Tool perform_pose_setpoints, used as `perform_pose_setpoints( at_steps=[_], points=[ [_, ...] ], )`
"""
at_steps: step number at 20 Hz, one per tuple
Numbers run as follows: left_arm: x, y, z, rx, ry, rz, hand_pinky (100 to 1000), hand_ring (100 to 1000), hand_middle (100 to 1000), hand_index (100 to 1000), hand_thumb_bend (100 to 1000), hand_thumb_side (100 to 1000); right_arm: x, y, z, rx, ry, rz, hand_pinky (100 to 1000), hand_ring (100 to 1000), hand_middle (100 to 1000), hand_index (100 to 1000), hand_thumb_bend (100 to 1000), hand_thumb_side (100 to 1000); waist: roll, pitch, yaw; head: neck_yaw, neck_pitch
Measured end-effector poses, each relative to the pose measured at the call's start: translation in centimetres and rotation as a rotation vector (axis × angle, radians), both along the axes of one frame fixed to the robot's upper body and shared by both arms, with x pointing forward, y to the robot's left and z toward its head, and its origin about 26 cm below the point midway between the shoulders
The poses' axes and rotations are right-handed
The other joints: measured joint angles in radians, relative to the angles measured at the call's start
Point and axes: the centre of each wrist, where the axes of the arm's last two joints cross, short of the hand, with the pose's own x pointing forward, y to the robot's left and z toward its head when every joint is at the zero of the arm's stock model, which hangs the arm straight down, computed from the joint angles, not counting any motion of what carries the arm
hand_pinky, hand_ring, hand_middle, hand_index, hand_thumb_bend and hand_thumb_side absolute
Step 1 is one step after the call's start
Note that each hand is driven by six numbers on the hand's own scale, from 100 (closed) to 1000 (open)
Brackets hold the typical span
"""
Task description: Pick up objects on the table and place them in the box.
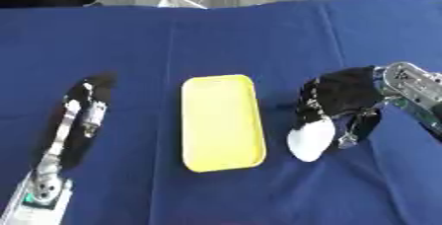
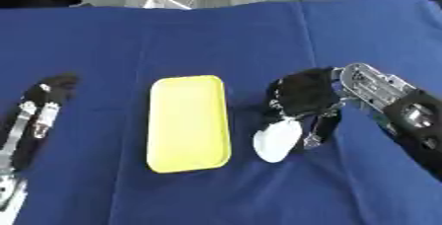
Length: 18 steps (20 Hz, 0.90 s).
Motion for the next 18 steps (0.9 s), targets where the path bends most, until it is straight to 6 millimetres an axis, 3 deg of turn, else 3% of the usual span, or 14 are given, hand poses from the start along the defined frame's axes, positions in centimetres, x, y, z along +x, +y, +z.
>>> perform_pose_setpoints(
  at_steps=[6, 18],
  points=[
    [0.0, 0.0, 0.0, 0.000, 0.000, 0.000, 799, 813, 819, 896, 100, 1000, -1.2, -0.3, 2.4, 0.034, -0.050, -0.002, 682, 605, 520, 578, 466, 224, 0.000, 0.000, -0.001, 0.000, 0.000],
    [0.0, 0.0, 0.0, 0.000, 0.000, 0.000, 799, 813, 819, 896, 100, 1000, -1.5, 0.2, 2.9, 0.050, -0.046, -0.010, 682, 607, 517, 574, 453, 225, 0.000, 0.000, -0.001, 0.000, 0.000]
  ],
)
